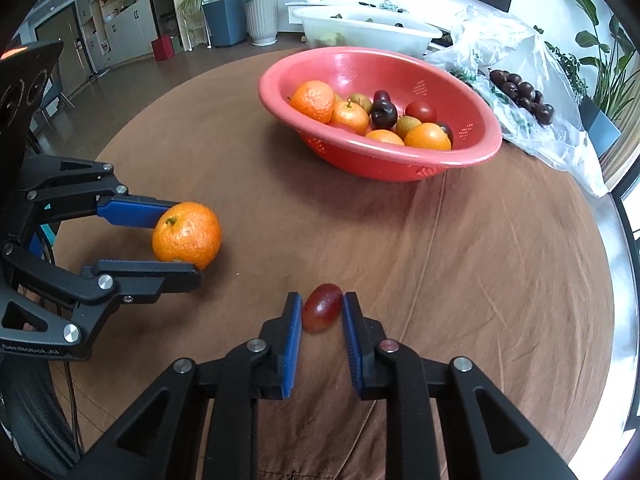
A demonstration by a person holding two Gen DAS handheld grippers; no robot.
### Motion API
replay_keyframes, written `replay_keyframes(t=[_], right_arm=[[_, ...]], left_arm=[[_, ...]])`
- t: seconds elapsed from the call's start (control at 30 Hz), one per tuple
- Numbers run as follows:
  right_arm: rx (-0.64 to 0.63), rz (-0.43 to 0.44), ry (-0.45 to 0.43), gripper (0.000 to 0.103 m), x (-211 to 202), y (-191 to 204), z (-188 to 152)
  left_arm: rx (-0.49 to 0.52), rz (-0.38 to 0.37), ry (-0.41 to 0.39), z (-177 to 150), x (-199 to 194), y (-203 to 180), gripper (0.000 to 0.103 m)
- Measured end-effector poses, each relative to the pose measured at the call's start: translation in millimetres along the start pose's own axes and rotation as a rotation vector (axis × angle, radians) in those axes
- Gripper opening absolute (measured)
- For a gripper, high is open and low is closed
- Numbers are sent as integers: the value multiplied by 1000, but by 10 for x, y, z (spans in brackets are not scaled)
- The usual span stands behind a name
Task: Organize fruits
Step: 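Carry the mandarin with the left tool while the right tool carries the red plum to the bowl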
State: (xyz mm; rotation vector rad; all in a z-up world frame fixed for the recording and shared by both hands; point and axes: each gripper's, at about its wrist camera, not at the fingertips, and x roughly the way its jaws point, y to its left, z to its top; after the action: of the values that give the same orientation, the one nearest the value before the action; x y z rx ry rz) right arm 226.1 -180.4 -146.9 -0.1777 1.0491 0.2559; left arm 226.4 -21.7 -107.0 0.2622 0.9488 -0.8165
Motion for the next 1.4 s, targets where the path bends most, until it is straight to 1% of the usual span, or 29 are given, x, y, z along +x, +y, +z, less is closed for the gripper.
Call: replay_keyframes(t=[0.63,0.8,0.9,1.03,1.2,1.3,1.4], right_arm=[[38,30,-49,22,-173,-79,-15],[60,27,-74,22,-289,-172,-7],[84,19,-98,22,-398,-300,21],[119,-5,-132,22,-558,-513,75],[152,-32,-173,22,-723,-787,229],[141,-49,-203,22,-801,-895,403],[131,-41,-224,22,-815,-967,596]], left_arm=[[6,14,-17,54,-87,-45,36],[7,21,-24,91,-126,-48,36],[6,29,-34,133,-181,-21,36],[-1,47,-54,245,-263,60,36],[-19,71,-76,462,-323,207,36],[-31,87,-88,650,-326,313,36],[-43,95,-101,883,-302,433,36]])
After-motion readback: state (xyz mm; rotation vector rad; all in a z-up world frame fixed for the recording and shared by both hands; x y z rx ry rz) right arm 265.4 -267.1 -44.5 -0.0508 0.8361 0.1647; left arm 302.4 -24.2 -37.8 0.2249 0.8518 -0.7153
